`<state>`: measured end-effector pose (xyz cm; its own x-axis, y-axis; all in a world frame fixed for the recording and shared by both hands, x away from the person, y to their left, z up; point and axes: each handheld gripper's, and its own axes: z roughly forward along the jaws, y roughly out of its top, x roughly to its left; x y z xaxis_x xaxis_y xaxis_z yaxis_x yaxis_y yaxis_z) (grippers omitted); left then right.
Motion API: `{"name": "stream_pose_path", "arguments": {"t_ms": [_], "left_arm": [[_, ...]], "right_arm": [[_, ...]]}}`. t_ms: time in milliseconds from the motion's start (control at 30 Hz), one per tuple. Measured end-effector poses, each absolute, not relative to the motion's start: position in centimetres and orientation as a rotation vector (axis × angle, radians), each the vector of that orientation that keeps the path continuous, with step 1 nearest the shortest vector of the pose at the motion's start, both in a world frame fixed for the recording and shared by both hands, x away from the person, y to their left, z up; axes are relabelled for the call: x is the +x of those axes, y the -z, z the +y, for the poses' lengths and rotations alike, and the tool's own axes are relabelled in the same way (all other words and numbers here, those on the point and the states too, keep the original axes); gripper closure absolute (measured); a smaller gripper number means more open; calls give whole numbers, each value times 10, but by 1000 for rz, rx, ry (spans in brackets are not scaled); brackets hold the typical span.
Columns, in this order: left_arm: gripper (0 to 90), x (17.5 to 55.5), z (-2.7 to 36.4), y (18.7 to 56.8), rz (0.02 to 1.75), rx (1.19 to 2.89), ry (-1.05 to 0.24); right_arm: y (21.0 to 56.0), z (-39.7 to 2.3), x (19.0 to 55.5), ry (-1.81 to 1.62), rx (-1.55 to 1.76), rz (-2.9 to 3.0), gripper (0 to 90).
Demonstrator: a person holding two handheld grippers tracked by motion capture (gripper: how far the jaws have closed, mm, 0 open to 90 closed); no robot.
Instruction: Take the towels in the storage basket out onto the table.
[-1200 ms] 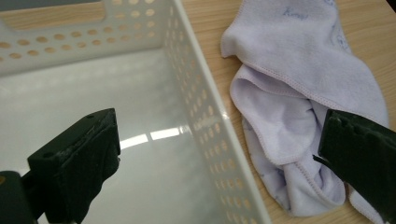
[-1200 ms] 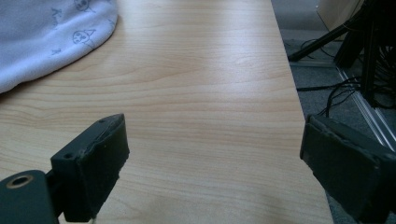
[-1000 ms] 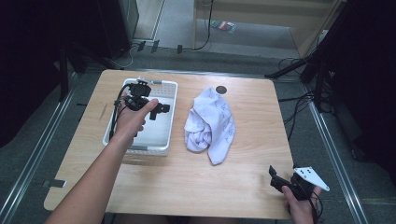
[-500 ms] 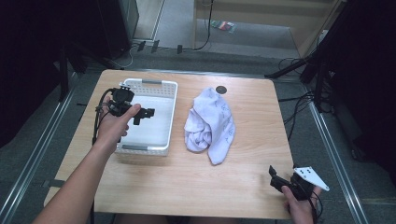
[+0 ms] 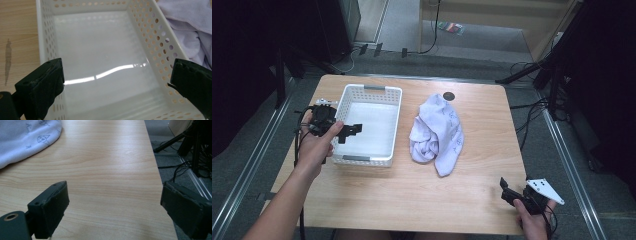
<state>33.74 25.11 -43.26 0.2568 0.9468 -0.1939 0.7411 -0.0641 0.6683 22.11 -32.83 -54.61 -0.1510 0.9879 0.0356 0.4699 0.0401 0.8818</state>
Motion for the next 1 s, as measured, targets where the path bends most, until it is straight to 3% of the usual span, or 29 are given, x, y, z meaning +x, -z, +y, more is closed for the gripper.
{"name": "stream_pose_path", "arguments": {"t_ms": [467,1000], "left_arm": [[0,293,272,442,1520,1821,-503],[0,234,301,481,1524,1709,-641]], "right_arm": [[546,-328,221,-1047,1488,1688,82],[546,-328,221,-1043,1493,1684,82]]}}
